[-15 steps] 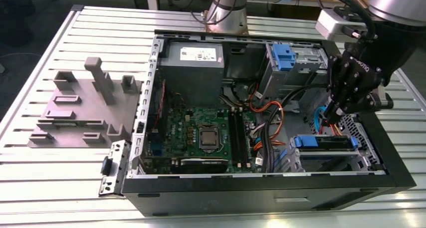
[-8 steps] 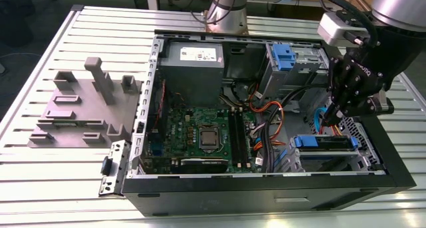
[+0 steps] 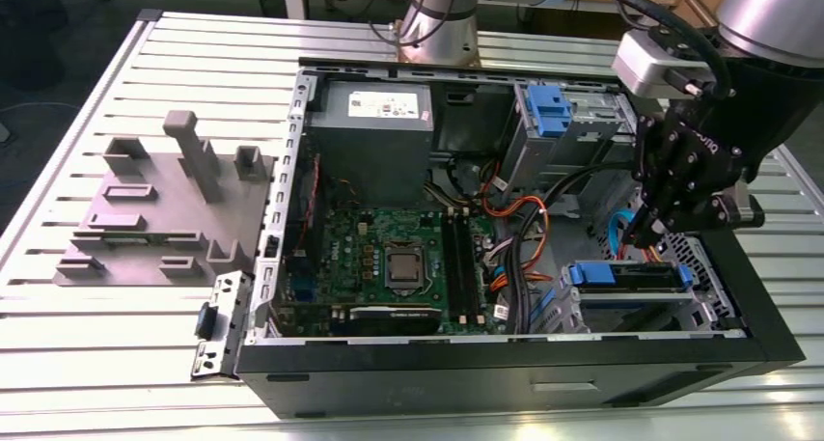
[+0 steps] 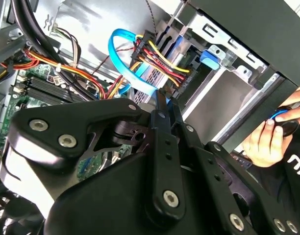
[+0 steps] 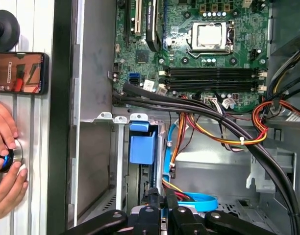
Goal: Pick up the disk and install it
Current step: 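Insert the second disk wire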
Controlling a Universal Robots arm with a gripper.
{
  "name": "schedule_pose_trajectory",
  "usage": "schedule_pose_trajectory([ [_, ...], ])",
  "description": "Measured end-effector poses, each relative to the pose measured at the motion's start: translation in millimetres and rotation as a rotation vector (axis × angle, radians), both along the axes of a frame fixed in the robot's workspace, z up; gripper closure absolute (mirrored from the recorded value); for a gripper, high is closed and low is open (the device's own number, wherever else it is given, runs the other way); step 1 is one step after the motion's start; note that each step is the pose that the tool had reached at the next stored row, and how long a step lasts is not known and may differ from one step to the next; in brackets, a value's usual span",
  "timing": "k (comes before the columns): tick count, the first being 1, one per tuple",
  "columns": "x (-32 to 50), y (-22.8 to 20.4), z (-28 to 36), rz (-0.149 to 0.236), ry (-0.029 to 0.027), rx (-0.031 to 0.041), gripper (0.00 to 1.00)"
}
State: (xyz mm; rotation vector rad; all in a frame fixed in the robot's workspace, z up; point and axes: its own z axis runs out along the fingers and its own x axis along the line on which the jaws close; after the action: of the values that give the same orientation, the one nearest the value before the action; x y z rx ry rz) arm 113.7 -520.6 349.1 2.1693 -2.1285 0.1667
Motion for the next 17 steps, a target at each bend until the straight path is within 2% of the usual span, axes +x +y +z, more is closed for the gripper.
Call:
schedule_pose_trajectory([
  [4, -2.8, -2.3, -1.4, 0.002, -0.0130, 0.0038, 0.84],
  [10, -8.3, -4.5, -2.7, 0.007, -0.0262, 0.0061, 0.84],
  [17, -8.8, -4.7, -2.9, 0.007, -0.0285, 0.0066, 0.84],
])
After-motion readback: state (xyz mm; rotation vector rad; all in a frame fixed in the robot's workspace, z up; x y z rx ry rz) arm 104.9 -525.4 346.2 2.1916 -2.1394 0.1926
